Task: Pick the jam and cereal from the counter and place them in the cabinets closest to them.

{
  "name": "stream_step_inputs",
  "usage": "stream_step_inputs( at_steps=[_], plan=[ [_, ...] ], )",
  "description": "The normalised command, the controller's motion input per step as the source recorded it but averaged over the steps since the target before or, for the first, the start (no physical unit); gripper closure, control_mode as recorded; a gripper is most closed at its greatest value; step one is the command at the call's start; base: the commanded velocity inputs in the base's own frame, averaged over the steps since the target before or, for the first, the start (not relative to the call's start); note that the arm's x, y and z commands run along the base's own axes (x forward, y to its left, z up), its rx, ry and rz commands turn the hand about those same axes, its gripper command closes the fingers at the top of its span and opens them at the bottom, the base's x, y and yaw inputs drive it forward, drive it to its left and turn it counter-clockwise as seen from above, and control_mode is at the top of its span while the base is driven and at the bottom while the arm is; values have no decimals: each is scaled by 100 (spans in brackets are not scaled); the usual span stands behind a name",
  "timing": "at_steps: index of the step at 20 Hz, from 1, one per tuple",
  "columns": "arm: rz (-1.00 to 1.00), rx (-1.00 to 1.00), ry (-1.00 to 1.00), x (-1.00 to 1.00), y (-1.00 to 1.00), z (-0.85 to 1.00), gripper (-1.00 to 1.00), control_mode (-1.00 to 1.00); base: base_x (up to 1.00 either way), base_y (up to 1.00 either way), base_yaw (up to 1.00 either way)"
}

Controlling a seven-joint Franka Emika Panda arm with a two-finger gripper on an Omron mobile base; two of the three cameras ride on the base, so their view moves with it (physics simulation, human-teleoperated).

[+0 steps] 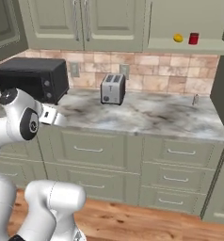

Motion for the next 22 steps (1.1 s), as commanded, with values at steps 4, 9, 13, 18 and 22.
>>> stream_step_inputs(
  at_steps=[4, 9, 13, 18, 22],
  plan=[
    [0, 0, 0, 0, 0, 0, -100, 100, 0, -5, -10],
    [0, 0, 0, 0, 0, 0, -100, 100, -1, 25, -1],
    [0, 0, 0, 0, 0, 0, -100, 100, -5, 98, -9],
    [0, 0, 0, 0, 0, 0, -100, 100, -1, 41, -5],
    [0, 0, 0, 0, 0, 0, -100, 100, 28, 19, -2]
  ],
)
